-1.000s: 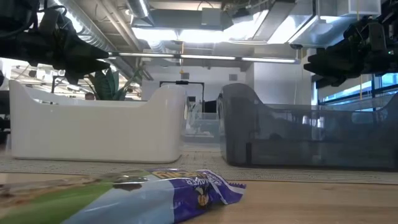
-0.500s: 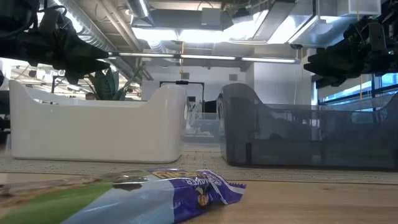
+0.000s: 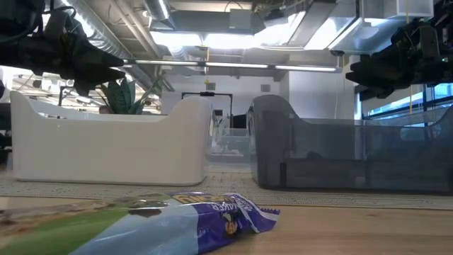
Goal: Pick and place Granola Bars by type
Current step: Put the top left red granola bar into the transparent bin
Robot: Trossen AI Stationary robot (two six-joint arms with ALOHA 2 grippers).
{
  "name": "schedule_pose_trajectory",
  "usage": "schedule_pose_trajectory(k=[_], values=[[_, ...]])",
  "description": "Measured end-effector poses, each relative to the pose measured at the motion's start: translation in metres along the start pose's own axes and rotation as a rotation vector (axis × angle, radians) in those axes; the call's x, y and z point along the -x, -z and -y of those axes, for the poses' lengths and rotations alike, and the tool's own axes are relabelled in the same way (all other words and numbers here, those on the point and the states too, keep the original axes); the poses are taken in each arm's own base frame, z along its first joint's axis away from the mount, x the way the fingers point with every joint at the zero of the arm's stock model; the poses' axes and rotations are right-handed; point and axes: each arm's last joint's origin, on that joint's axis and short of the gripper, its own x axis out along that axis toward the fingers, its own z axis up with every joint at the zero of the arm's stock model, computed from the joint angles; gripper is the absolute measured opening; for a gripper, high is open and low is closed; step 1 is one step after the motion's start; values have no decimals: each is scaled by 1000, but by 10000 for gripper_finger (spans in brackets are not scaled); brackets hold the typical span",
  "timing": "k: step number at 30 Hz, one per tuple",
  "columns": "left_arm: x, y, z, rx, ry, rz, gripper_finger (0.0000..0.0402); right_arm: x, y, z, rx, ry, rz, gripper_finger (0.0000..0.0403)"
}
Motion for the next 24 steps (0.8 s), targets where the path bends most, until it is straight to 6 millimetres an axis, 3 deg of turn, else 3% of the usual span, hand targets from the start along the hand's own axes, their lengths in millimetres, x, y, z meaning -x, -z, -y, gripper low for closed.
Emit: schedule_pose_trajectory(k=[12, 24], values=[[0, 0, 0, 0, -1, 0, 175, 0, -1, 1, -9, 28, 8, 174], [0, -4, -1, 11, -50, 56, 175, 0, -1, 1, -221, 46, 17, 174]])
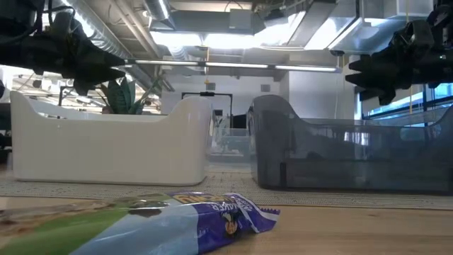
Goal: Pick and place Granola Bars by type
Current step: Put the top left red granola bar into the transparent bin
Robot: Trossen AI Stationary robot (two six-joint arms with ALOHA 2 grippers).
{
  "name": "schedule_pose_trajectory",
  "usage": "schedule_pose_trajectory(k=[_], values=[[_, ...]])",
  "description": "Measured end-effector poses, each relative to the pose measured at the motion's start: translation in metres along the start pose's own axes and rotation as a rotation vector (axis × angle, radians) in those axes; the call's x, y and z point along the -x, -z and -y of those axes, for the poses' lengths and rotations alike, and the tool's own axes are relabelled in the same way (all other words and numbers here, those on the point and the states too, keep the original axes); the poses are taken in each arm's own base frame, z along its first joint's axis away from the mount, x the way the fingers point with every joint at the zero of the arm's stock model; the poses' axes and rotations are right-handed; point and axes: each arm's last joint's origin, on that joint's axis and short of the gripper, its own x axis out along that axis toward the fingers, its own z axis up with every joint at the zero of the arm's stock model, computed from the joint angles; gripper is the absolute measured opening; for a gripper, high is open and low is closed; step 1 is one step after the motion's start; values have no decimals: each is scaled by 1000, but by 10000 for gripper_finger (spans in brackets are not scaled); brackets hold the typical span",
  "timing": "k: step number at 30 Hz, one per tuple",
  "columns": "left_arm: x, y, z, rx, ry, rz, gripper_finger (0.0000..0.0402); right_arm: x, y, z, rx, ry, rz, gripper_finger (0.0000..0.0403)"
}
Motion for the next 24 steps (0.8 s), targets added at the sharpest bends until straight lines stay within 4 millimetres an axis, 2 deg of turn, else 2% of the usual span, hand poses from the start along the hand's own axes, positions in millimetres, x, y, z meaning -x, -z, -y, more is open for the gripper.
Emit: schedule_pose_trajectory(k=[4, 10, 13, 15, 20, 24], values=[[0, -5, 2, 44, 26, 46, 173, 0, -1, 1, -65, 26, 14, 174], [0, -9, 2, 79, 12, 91, 175, 0, -1, 1, -68, 30, 16, 174], [0, -19, 5, 40, 17, 128, 174, 0, -2, 1, -72, 58, 33, 174], [0, -33, 8, -12, -25, 129, 173, 0, -2, 2, -71, 87, 49, 174], [-12, -63, 17, -135, -237, -56, 175, 0, -4, 4, -72, 145, 78, 174], [-35, -83, 27, -106, -379, -269, 174, 0, -4, 4, -73, 154, 83, 174]])
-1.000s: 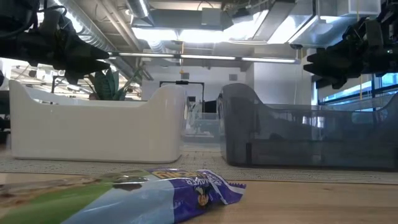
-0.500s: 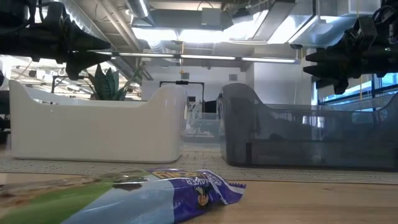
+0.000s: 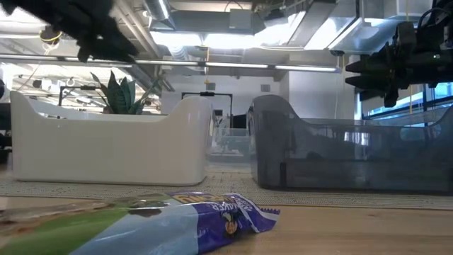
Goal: Pick and place Granola Bars by type
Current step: Put the top left red granola bar into the transparent bin
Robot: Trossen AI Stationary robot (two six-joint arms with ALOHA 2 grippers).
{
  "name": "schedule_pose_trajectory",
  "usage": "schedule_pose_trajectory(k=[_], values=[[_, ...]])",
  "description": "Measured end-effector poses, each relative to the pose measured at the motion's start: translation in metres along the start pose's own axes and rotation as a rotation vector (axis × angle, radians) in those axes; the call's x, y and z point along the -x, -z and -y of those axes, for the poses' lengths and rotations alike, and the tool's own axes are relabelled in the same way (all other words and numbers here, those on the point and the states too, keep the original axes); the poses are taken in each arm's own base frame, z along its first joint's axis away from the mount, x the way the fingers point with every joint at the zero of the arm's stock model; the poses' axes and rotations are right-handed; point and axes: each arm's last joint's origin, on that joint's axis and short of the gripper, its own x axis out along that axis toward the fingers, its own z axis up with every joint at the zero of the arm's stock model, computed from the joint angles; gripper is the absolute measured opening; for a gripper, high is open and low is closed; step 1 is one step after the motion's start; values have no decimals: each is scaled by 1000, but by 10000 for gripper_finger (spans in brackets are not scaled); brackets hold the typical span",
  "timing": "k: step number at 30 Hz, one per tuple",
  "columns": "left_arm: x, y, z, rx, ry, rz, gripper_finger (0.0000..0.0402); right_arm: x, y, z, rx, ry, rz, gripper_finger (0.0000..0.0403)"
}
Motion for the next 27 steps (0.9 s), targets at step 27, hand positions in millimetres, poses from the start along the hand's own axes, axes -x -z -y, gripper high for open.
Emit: schedule_pose_trajectory(k=[27], values=[[-112, 11, 62, 129, -70, -614, 185, 0, 0, 0, 1, -2, -2, 174]])
